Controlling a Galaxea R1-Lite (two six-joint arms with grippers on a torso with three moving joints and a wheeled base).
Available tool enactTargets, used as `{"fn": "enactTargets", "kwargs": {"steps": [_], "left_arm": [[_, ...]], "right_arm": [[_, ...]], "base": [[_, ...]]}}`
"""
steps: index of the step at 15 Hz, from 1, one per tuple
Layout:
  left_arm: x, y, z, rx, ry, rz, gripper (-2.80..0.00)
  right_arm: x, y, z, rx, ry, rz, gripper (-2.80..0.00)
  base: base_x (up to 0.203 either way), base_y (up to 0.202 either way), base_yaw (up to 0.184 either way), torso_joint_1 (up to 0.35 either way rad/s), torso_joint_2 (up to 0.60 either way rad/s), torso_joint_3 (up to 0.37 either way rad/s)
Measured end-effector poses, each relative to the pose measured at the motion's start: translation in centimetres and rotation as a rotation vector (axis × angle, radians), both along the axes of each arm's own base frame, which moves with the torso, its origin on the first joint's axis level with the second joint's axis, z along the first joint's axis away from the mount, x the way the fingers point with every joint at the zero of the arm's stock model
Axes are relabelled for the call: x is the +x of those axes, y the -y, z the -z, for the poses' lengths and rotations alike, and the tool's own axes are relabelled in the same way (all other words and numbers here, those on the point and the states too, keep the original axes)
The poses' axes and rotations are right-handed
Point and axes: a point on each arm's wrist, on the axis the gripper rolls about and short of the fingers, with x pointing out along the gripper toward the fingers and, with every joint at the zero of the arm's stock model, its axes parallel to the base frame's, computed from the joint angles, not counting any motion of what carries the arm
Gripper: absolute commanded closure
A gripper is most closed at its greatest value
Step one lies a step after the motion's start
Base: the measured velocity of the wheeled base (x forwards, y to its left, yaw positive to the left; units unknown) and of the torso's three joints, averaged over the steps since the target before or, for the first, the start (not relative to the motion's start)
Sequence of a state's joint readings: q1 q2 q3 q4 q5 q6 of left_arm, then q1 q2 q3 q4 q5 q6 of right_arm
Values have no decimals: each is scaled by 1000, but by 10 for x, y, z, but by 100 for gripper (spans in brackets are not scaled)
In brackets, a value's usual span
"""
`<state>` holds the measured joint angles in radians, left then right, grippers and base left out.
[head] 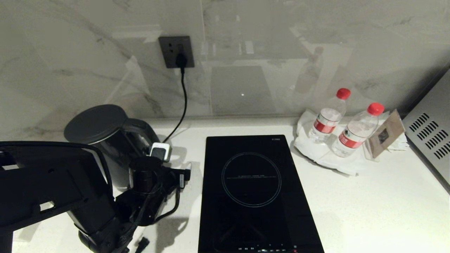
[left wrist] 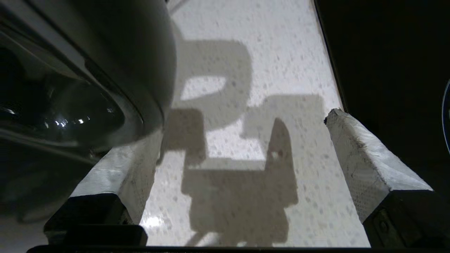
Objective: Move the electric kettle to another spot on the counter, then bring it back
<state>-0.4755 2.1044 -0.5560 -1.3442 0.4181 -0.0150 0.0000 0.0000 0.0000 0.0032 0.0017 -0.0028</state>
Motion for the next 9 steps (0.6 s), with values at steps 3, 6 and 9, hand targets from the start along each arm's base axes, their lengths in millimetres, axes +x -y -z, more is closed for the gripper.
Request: {"fn": "enactTargets", "kwargs": {"steps": [3,6,9], "left_arm": [[2,-2,5,10,5,-7,-280],[1,-3,10,19,-12,-6,-280],[-1,-4,14,25,-27,-7,-280]], "right_arm": [[0,0,0,0,0,0,0],[0,0,0,0,0,0,0],[0,0,0,0,0,0,0]], "base": [[0,0,0,0,0,0],[0,0,0,0,0,0],[0,0,0,0,0,0]]}}
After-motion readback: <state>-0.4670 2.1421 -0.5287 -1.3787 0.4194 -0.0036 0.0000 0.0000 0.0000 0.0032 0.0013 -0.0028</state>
